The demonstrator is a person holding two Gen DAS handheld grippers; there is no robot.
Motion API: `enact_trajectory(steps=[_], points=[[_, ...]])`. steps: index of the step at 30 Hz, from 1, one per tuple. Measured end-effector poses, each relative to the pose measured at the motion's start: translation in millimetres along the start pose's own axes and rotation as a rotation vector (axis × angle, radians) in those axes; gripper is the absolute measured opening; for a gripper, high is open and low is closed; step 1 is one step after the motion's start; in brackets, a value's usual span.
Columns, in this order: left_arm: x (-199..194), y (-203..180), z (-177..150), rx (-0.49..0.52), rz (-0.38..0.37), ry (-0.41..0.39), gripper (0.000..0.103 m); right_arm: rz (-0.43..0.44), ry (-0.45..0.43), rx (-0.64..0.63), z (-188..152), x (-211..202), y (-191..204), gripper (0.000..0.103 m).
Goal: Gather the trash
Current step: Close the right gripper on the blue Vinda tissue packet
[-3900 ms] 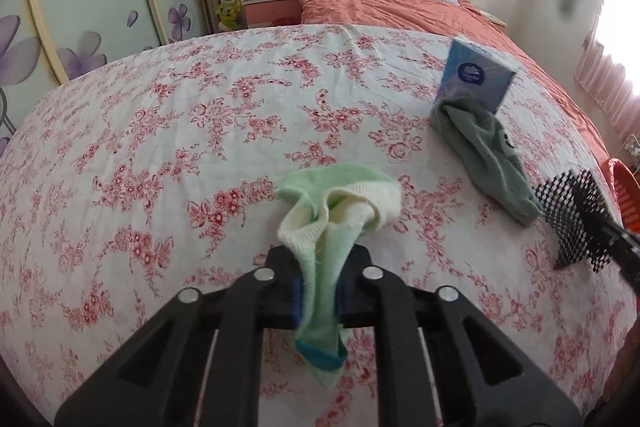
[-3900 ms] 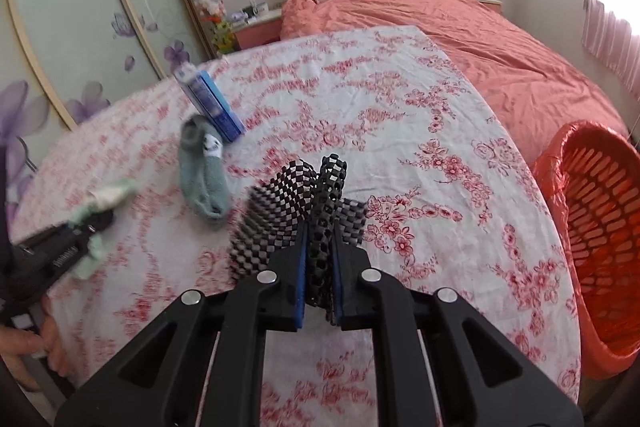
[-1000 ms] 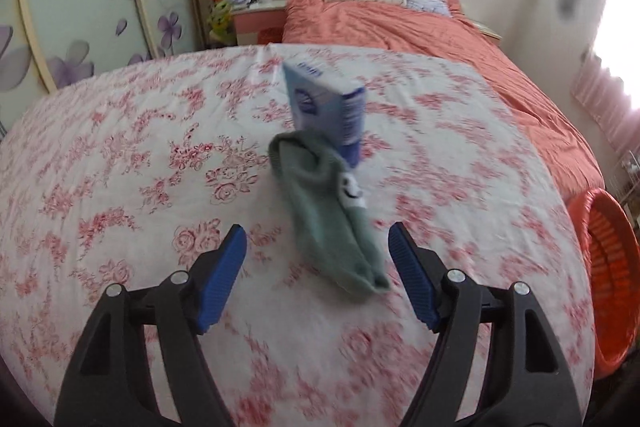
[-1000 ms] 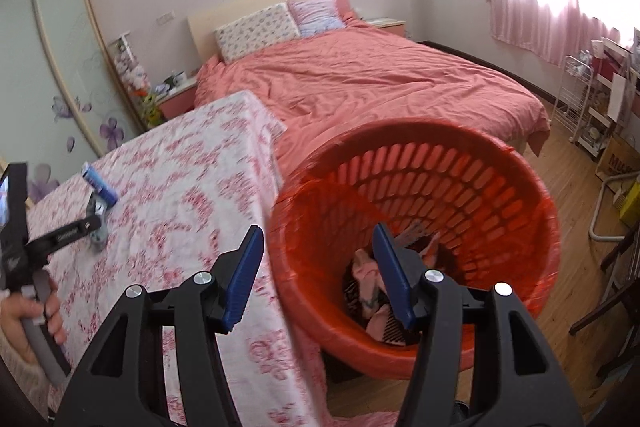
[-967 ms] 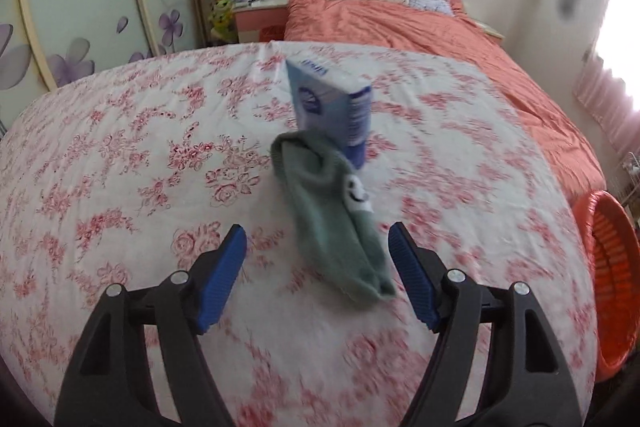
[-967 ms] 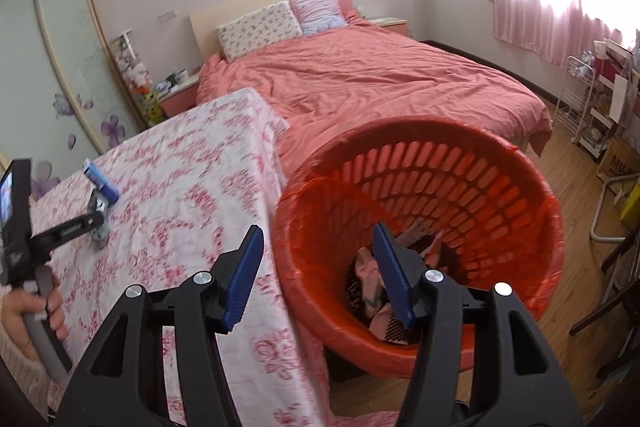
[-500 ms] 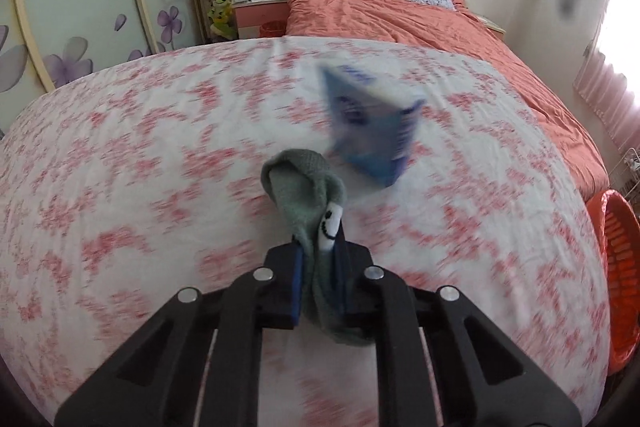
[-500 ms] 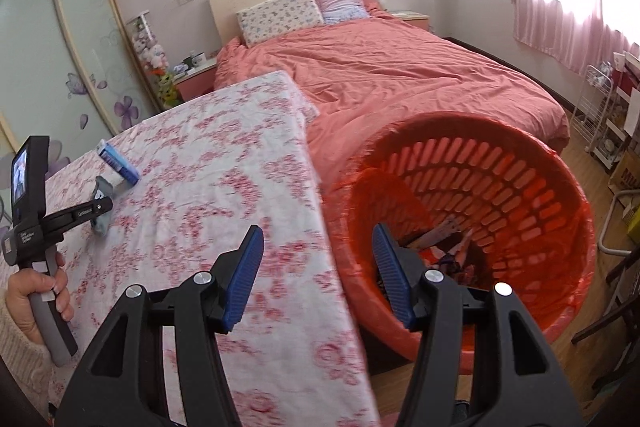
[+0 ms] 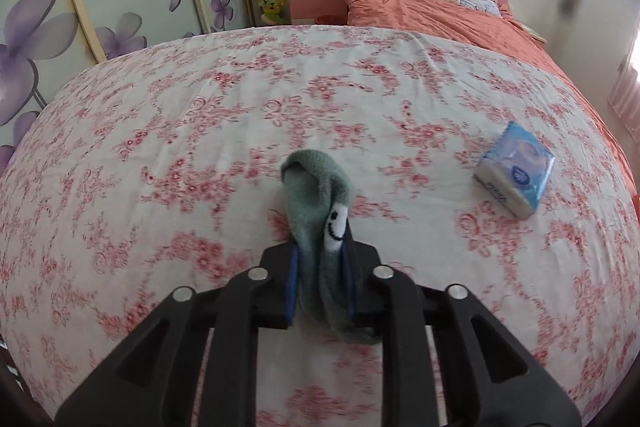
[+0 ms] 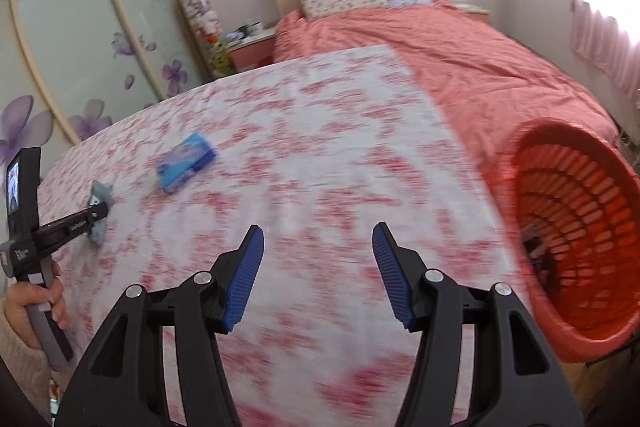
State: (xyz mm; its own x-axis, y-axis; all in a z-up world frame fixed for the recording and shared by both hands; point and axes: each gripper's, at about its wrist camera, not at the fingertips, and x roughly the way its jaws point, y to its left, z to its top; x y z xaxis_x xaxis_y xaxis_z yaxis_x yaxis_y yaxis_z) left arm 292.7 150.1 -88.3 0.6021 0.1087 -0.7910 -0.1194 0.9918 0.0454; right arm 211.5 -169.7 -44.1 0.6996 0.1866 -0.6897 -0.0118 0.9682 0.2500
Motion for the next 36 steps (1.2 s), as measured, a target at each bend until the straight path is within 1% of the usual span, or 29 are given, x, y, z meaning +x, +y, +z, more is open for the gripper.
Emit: enact_trajectory(steps=[2, 4, 8, 13, 15, 17, 19, 21, 22, 23, 26, 27, 28, 31, 36], points=[[-0.1, 3.5, -3.0, 0.010, 0.001, -0.008, 0.027, 0.024, 0.017, -0.006, 2.6, 11.1, 16.9, 0.057], [0.9, 5.1, -4.0, 0.020, -0.002, -0.018, 0.028, 0.041, 0.030, -0.010, 4.6, 21.4, 32.5, 0.057], [3.0, 9.1, -0.5, 0.008, -0.028, -0.016, 0.028, 0.066, 0.043, -0.008, 11.0, 39.7, 61.7, 0.056], [3.9, 12.2, 0.5, -0.001, -0.044, -0.015, 0.028, 0.073, 0.042, 0.046, 25.6, 61.6, 88.5, 0.057], [3.8, 15.1, 0.2, -0.014, -0.059, -0.016, 0.028, 0.072, 0.043, 0.062, 31.6, 71.5, 97.5, 0.060], [3.7, 16.7, 0.0, -0.022, -0.068, -0.017, 0.028, 0.062, 0.051, 0.082, 37.1, 84.0, 104.6, 0.067], [3.7, 16.5, -0.1, -0.022, -0.069, -0.017, 0.028, 0.053, 0.069, 0.102, 42.5, 95.7, 110.1, 0.069], [3.7, 16.5, -0.1, -0.021, -0.068, -0.016, 0.028, 0.043, 0.084, 0.121, 46.5, 104.6, 113.8, 0.069], [3.7, 16.7, -0.1, -0.023, -0.070, -0.016, 0.028, 0.030, 0.088, 0.127, 49.2, 109.1, 116.7, 0.071], [3.7, 16.7, -0.1, -0.023, -0.071, -0.017, 0.028, 0.007, 0.089, 0.129, 51.7, 113.3, 119.9, 0.074], [3.7, 18.0, 0.3, -0.030, -0.079, -0.017, 0.028, -0.058, 0.090, 0.106, 55.4, 121.4, 127.1, 0.074], [3.8, 18.1, 0.3, -0.032, -0.081, -0.017, 0.028, -0.083, 0.092, 0.080, 55.1, 122.6, 129.9, 0.073], [3.6, 18.1, 0.5, -0.034, -0.083, -0.017, 0.028, -0.092, 0.092, 0.064, 54.0, 121.5, 130.3, 0.066], [3.5, 18.9, 0.5, -0.038, -0.089, -0.018, 0.028, -0.078, 0.093, 0.032, 48.0, 112.2, 121.2, 0.061], [3.4, 19.2, 0.4, -0.039, -0.089, -0.018, 0.028, -0.062, 0.094, 0.003, 29.9, 85.3, 91.1, 0.060]])
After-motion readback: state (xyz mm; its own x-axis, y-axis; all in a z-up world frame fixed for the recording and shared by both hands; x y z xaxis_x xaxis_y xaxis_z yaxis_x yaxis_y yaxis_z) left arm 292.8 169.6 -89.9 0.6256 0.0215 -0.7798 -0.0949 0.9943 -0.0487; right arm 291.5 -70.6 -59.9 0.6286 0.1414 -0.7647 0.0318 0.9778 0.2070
